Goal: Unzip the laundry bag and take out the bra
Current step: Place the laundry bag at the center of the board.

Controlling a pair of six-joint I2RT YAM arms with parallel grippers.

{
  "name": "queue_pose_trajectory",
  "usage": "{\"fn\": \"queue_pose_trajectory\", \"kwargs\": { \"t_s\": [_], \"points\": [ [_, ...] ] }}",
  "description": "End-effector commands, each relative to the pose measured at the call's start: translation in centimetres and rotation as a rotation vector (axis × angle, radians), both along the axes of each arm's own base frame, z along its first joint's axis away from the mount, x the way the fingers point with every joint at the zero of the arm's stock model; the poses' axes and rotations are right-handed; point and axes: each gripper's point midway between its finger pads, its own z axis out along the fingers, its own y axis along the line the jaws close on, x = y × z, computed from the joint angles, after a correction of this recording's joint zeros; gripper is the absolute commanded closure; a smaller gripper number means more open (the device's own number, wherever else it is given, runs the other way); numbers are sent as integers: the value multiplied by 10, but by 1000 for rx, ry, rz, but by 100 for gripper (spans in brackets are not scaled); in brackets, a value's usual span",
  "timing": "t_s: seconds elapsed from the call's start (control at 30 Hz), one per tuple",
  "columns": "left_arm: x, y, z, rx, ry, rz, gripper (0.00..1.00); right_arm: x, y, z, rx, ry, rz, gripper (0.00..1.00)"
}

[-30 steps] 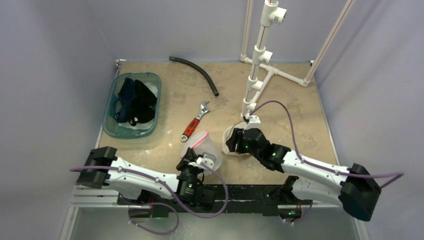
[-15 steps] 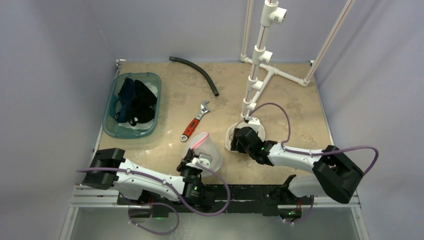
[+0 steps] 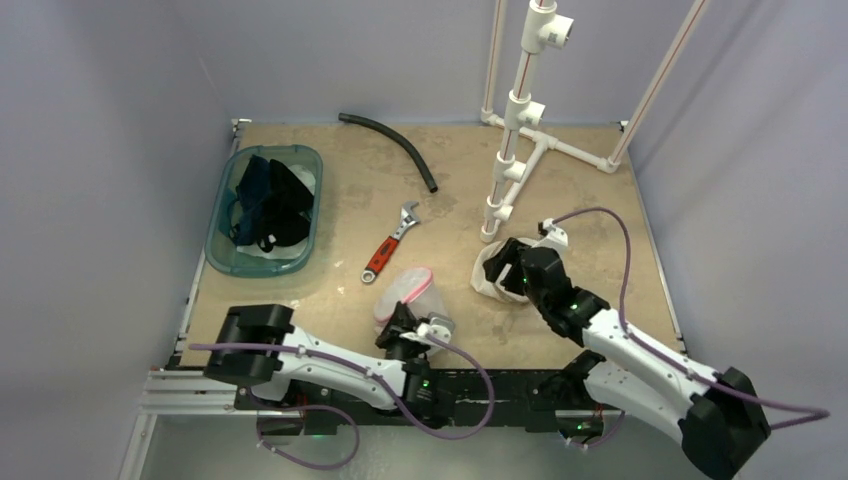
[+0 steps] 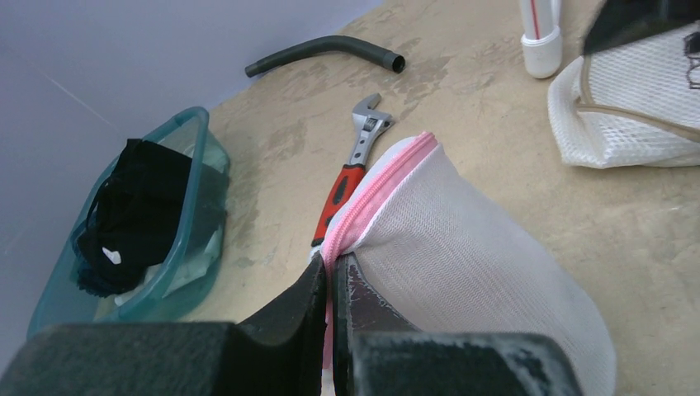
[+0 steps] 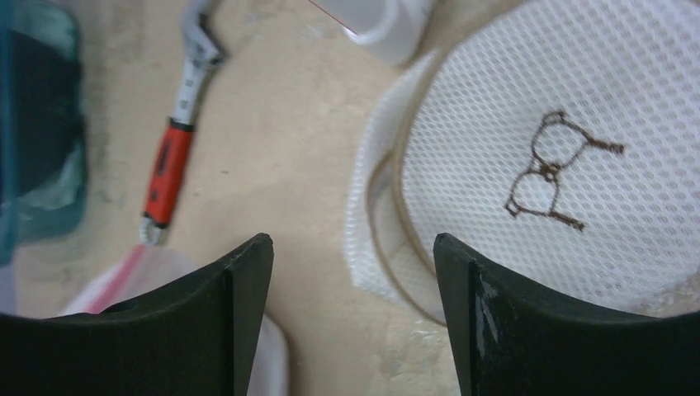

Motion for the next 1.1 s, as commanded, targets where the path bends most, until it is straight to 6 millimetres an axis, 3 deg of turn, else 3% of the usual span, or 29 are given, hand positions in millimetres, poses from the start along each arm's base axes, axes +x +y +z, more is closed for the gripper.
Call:
{"fn": "queue_pose_trajectory", "kwargs": {
  "t_s": [0.0,0.13,0.23,0.33,0.47,0.6,0.77,0.83,0.9,1.07],
  "points": [
    [1,-48,40,-25,-182,-73,100,-1,13,66,65,-112,96,24],
    [7,-62,41,48,-191,-35,100,-3,15,104,76,-160,133,22],
    [22,-64,49,65,-212,17,100,-6,16,129,125,-229,143,23],
    [41,-60,96,-7,-269,83,100,-8,14,149,144,-348,170,24],
    [65,-52,160,-94,-278,216,100,-15,15,154,149,-380,206,24],
    [78,-55,191,-70,-275,293,100,-18,16,150,141,-381,232,24],
    [65,-71,185,-16,-265,252,100,-21,20,145,161,-374,251,24],
    [62,-64,186,-63,-234,238,100,-31,32,144,221,-349,314,23],
    [59,-50,199,-127,-215,233,100,-36,40,150,266,-345,352,23],
    [38,-29,228,-115,-194,179,100,-45,44,181,328,-378,384,23]
  ]
}}
